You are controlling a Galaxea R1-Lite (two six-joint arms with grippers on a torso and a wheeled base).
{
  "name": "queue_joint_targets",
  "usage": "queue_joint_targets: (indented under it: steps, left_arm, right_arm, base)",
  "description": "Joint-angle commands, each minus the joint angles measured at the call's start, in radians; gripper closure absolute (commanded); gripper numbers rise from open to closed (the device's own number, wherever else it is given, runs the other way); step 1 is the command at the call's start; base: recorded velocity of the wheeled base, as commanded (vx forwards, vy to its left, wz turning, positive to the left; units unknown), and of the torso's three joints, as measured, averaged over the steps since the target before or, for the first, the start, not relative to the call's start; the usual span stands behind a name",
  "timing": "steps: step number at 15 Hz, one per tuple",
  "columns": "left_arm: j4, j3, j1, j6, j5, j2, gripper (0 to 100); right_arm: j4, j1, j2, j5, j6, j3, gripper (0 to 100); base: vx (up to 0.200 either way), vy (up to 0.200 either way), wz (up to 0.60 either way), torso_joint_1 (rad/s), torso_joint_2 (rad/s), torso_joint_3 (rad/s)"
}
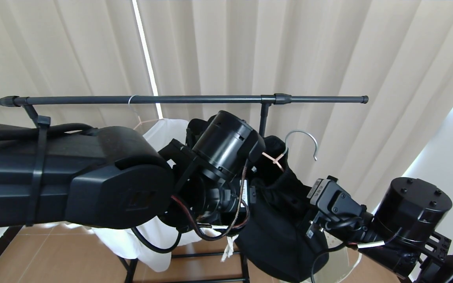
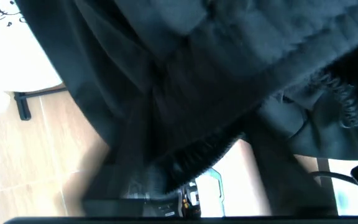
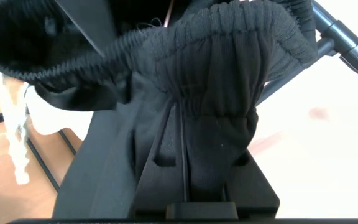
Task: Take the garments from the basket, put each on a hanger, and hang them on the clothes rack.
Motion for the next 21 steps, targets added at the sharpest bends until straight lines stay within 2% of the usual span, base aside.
queue_joint_targets:
  steps: [1, 4, 6, 9, 11, 12, 15, 16, 18, 19, 20, 21]
  left_arm:
    - [0.000, 0.037, -0.011, 0.014, 0.001, -0.059, 0]
    - [-0.023, 0.118, -0.017, 0.045, 0.001, -0.130, 0]
    - [-0.060, 0.216, -0.016, 0.095, 0.001, -0.216, 0]
    - [-0.143, 0.366, 0.018, 0.273, 0.000, -0.378, 0]
    - [-0.194, 0.454, 0.093, 0.479, -0.017, -0.518, 0]
    - [-0.194, 0.463, 0.122, 0.529, -0.037, -0.550, 0]
    - [-0.195, 0.458, 0.199, 0.629, -0.127, -0.578, 0]
    - [-0.197, 0.451, 0.239, 0.700, -0.186, -0.578, 0]
    - [-0.197, 0.443, 0.293, 0.815, -0.293, -0.578, 0]
    - [-0.195, 0.420, 0.363, 0.953, -0.408, -0.568, 0]
    - [-0.195, 0.405, 0.406, 1.033, -0.468, -0.538, 0]
    - [-0.194, 0.389, 0.429, 1.074, -0.505, -0.521, 0]
  right_arm:
    - [0.000, 0.000, 0.003, 0.001, 0.000, -0.003, 100]
    - [0.000, -0.004, 0.009, 0.007, 0.004, -0.003, 100]
    - [0.000, -0.015, 0.023, 0.014, 0.006, -0.004, 100]
    - [0.000, -0.016, 0.035, 0.042, 0.008, -0.003, 100]
    - [0.002, -0.016, 0.037, 0.105, 0.008, 0.006, 100]
    - [0.002, -0.016, 0.037, 0.128, 0.008, 0.017, 100]
    - [0.000, -0.016, 0.037, 0.208, 0.008, 0.037, 100]
    - [0.000, -0.015, 0.035, 0.249, 0.008, 0.057, 100]
    - [0.000, -0.015, 0.035, 0.284, 0.008, 0.071, 100]
    - [0.002, -0.012, 0.037, 0.312, 0.008, 0.074, 100]
    - [0.002, -0.009, 0.037, 0.335, 0.008, 0.077, 100]
    - [0.005, -0.007, 0.038, 0.355, 0.006, 0.077, 100]
  base:
    - [0.000, 0.000, 0.00, 0.000, 0.00, 0.000]
    - [0.000, 0.000, 0.00, 0.000, 0.00, 0.000]
    - [0.000, 0.000, 0.00, 0.000, 0.00, 0.000]
    - [0.000, 0.000, 0.00, 0.000, 0.00, 0.000]
    - [0.000, 0.000, 0.00, 0.000, 0.00, 0.000]
    - [0.000, 0.000, 0.00, 0.000, 0.00, 0.000]
    - [0.000, 0.000, 0.00, 0.000, 0.00, 0.000]
    - [0.000, 0.000, 0.00, 0.000, 0.00, 0.000]
    - [0.000, 0.000, 0.00, 0.000, 0.00, 0.000]
    - [0.000, 0.000, 0.00, 0.000, 0.00, 0.000]
    - [0.000, 0.000, 0.00, 0.000, 0.00, 0.000]
    - [0.000, 0.000, 0.00, 0.000, 0.00, 0.000]
